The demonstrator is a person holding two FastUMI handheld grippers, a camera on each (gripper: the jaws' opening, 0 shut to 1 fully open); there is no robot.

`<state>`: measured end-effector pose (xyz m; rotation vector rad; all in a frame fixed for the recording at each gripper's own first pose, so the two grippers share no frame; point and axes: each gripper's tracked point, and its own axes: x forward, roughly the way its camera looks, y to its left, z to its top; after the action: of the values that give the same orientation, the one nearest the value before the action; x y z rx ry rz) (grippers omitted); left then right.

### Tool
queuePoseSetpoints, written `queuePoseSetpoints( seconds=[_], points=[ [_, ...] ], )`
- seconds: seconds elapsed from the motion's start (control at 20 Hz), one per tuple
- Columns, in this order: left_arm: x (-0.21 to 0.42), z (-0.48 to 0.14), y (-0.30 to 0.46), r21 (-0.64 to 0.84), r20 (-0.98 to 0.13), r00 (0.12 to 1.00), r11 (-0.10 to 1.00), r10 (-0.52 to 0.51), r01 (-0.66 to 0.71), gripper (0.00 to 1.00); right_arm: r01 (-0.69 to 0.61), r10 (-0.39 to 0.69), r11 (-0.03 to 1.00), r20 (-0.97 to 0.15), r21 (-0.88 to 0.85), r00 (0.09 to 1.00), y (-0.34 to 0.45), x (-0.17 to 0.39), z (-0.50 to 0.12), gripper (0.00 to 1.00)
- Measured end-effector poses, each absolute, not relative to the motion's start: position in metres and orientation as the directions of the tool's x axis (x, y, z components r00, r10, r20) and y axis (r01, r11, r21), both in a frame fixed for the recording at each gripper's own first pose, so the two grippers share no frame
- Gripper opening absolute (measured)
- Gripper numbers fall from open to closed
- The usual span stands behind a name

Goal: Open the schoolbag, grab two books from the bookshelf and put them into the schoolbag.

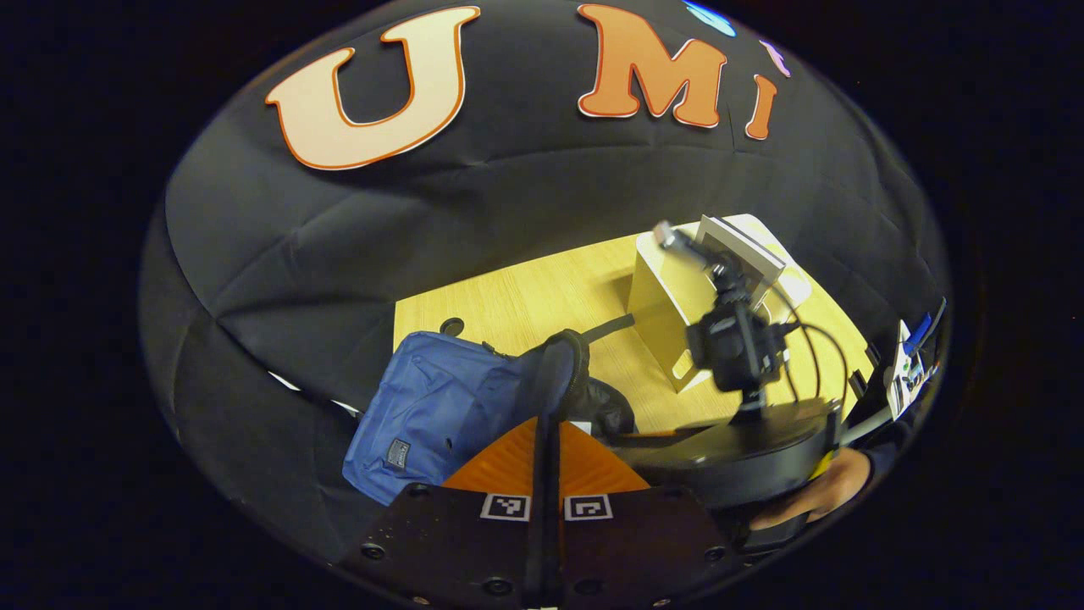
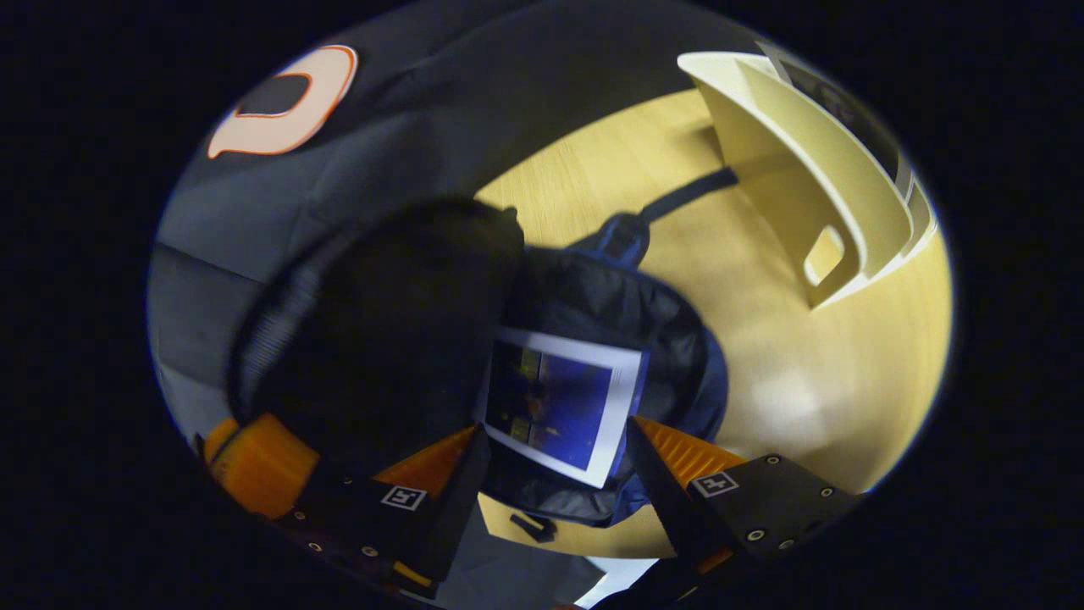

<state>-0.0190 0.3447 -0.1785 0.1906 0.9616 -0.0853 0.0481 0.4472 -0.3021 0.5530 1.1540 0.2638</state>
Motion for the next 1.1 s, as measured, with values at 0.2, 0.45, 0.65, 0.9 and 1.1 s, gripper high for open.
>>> queuePoseSetpoints(
  seconds=[0.2,0.45,0.65,0.9,1.1],
  points=[
    [-0.021,-0.184,0.340,0.107,-0.823,0.568,0.984,0.006,0.145,0.00,0.035,0.343,0.897,-0.744,0.441,0.574,0.383,0.086,-0.262,0.97],
    [-0.020,-0.194,0.335,0.080,-0.829,0.559,0.990,0.000,0.119,0.00,-0.037,0.208,0.968,-0.715,0.247,0.668,0.310,0.096,-0.232,0.97],
    [-0.018,-0.201,0.329,0.060,-0.833,0.553,0.993,-0.008,0.104,0.01,-0.054,0.112,0.993,-0.721,0.103,0.684,0.239,0.105,-0.212,0.97],
    [-0.016,-0.201,0.329,0.070,-0.833,0.553,0.993,0.003,0.099,0.01,-0.032,-0.030,0.997,-0.712,-0.074,0.702,0.155,0.142,-0.189,0.97],
    [-0.016,-0.202,0.328,0.066,-0.836,0.548,0.993,0.003,0.095,0.01,-0.079,-0.045,0.989,-0.768,-0.123,0.639,0.132,0.162,-0.195,0.97]
  ],
)
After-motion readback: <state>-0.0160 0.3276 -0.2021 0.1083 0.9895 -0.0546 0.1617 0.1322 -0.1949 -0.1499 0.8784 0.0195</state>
